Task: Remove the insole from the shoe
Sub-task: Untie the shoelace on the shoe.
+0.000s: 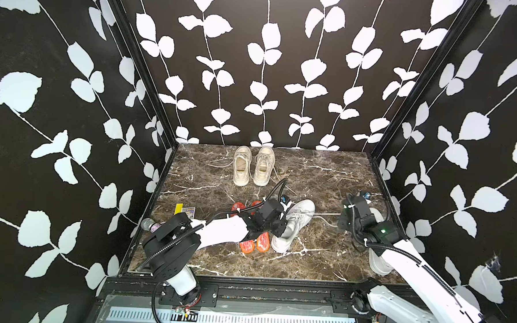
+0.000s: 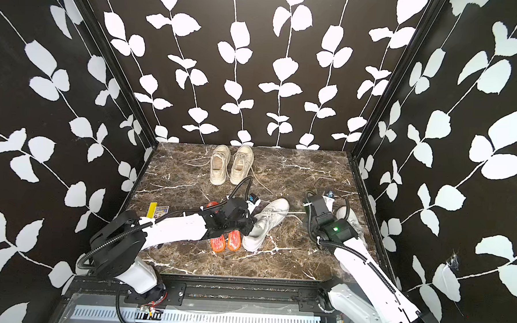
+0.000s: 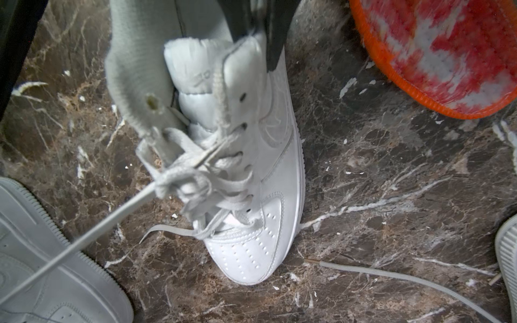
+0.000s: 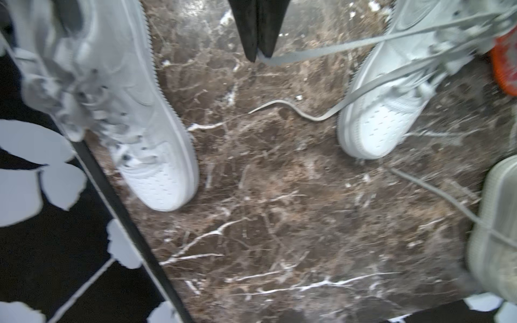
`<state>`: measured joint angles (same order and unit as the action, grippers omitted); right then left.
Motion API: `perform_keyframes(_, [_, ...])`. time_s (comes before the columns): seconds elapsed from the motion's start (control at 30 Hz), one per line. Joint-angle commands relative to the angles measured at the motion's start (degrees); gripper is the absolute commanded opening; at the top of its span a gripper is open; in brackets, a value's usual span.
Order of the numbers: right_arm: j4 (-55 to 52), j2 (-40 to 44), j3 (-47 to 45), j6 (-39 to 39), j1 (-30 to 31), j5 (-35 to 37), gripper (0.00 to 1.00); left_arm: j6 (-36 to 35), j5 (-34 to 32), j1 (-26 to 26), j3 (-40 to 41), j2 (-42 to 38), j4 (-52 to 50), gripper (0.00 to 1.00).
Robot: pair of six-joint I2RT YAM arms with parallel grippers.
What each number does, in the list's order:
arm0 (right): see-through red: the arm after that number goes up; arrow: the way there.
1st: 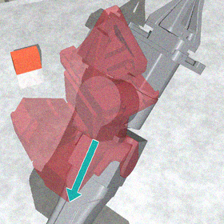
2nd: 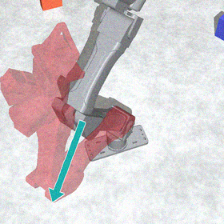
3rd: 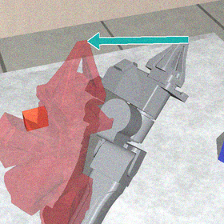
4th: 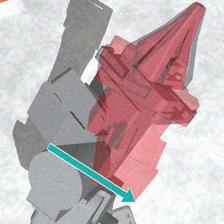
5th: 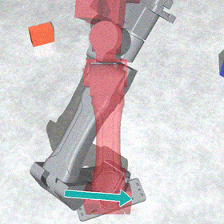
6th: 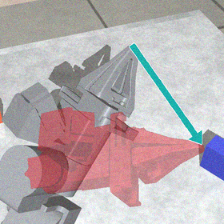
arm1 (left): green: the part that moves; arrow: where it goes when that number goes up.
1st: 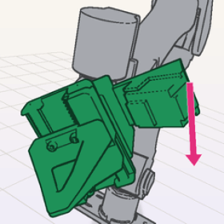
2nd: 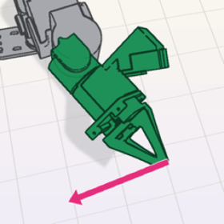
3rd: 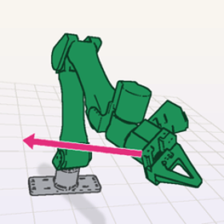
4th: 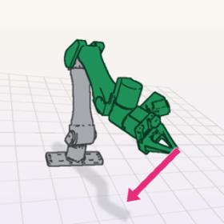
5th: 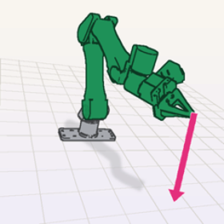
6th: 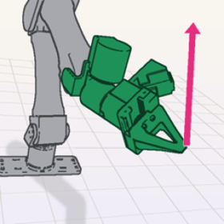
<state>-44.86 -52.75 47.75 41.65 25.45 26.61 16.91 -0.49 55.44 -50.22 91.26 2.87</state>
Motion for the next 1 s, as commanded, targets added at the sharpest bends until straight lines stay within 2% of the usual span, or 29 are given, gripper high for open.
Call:
perform_keyframes(0.0, [-4.8,1.6,1.0,0.3,-1.9,4.3,0.0,0.1,1.2,-0.2,-1.4,0.4,-0.5,0.04])
perform_keyframes(0.27, [-7.0,4.6,1.3,-0.2,-3.9,6.6,0.0,-0.2,1.2,-0.2,-2.7,1.5,-1.8,0.0])
perform_keyframes(0.4, [-5.4,3.9,1.6,-3.0,-4.1,4.7,0.0,0.6,2.1,-0.2,-2.4,1.8,-0.3,0.0])
perform_keyframes(0.53, [-2.7,1.3,1.6,-5.5,-4.0,-0.6,0.0,0.8,3.0,-0.1,-2.5,2.1,0.4,0.0])
perform_keyframes(0.57, [-2.6,0.6,1.7,-6.0,-4.0,-1.1,0.07,0.7,3.3,-0.2,-2.5,2.1,0.4,0.0])
perform_keyframes(0.67, [-5.2,-1.9,3.8,-6.5,-1.9,1.9,0.4,0.1,3.6,0.0,-2.9,1.9,0.0,0.0])
perform_keyframes(0.73, [-6.2,-3.2,5.9,-7.4,1.2,4.2,0.52,-0.2,3.9,0.1,-2.9,1.8,0.3,0.0])
perform_keyframes(0.83, [-2.4,-4.3,7.2,-11.7,5.6,0.8,0.61,-0.2,4.2,0.5,-3.0,2.0,1.4,0.0])
perform_keyframes(0.97, [4.5,-9.2,7.1,-15.0,10.6,-8.0,0.65,0.4,4.5,0.8,-3.1,2.1,3.1,0.0])
